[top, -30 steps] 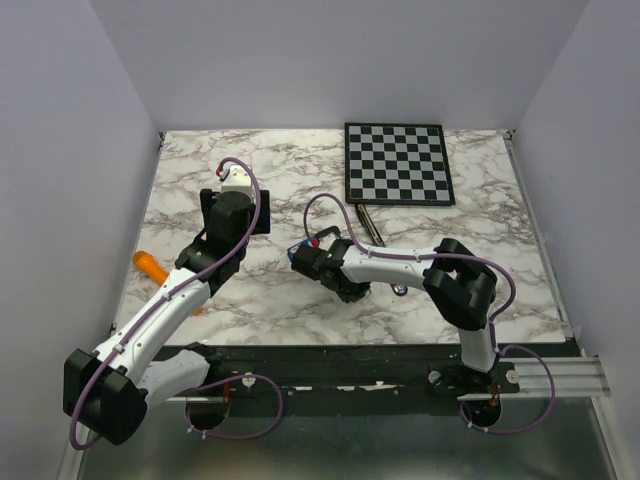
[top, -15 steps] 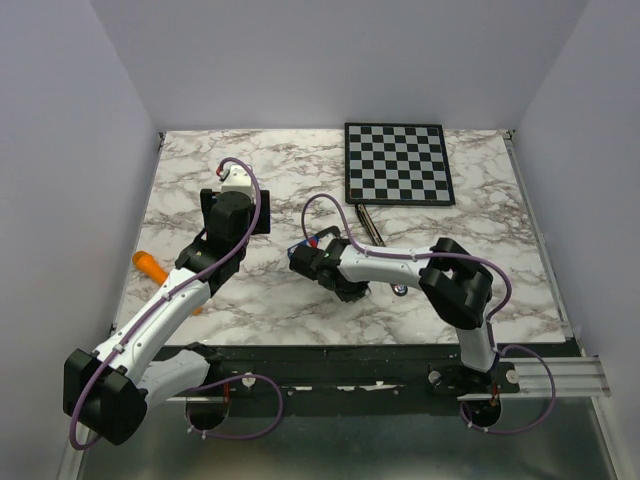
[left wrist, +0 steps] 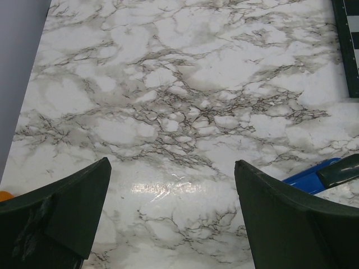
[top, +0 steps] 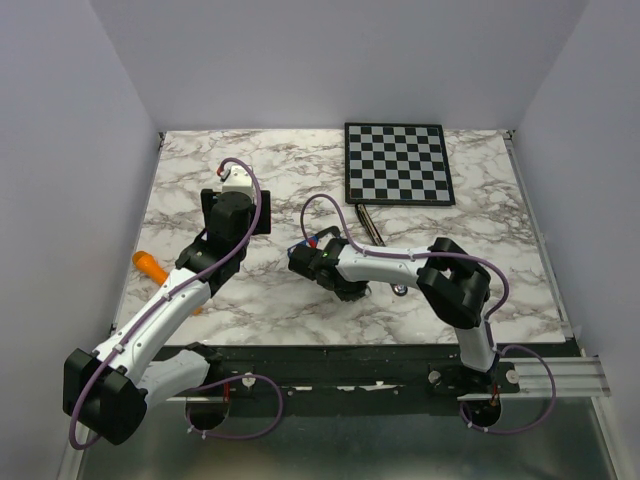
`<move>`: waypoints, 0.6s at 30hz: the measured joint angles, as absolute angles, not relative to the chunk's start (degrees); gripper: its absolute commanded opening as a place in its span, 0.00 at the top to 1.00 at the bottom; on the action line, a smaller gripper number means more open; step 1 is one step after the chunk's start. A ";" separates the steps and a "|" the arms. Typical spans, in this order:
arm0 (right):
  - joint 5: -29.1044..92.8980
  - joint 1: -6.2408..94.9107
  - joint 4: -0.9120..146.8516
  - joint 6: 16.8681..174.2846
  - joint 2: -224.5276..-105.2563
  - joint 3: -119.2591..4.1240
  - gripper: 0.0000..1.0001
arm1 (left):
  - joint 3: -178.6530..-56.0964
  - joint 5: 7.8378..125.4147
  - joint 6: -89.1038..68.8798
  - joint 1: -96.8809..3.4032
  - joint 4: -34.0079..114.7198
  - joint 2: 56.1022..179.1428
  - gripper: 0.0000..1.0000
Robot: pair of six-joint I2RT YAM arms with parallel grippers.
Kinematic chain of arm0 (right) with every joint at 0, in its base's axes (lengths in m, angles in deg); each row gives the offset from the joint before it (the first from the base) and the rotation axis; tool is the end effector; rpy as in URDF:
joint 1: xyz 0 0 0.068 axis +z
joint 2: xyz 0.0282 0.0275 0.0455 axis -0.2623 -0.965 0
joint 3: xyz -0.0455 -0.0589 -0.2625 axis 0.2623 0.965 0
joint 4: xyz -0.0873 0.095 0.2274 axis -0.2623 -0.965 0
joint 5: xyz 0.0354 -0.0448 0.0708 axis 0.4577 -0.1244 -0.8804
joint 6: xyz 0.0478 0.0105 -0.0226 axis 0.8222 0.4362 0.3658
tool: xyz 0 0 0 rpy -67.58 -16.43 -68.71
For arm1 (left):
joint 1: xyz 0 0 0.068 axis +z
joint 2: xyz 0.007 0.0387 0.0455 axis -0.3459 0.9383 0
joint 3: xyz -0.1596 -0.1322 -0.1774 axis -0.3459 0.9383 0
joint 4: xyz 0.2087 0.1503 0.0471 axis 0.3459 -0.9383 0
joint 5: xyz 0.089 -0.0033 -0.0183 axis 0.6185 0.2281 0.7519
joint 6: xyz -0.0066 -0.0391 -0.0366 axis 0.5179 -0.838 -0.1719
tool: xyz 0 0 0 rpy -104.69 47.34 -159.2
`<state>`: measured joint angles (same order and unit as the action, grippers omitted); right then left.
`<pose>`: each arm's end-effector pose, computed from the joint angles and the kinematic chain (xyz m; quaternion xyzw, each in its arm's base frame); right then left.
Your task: Load the staples into the stapler
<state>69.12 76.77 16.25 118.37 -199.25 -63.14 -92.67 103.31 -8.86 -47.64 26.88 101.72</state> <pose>0.1902 0.3143 0.1588 -0.2694 0.9285 -0.1880 0.1732 0.2162 -0.0930 0.3066 -0.0130 0.8213 0.0221 0.5699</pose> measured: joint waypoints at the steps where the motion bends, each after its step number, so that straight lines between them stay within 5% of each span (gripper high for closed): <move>1: 69.12 76.77 16.25 118.37 -199.25 -63.14 0.83 | -92.67 103.31 -8.86 -47.64 26.90 101.72 0.01; 18: 69.51 76.75 16.60 118.65 -193.63 -63.89 0.83 | -92.67 103.31 -8.86 -47.66 26.90 101.85 0.01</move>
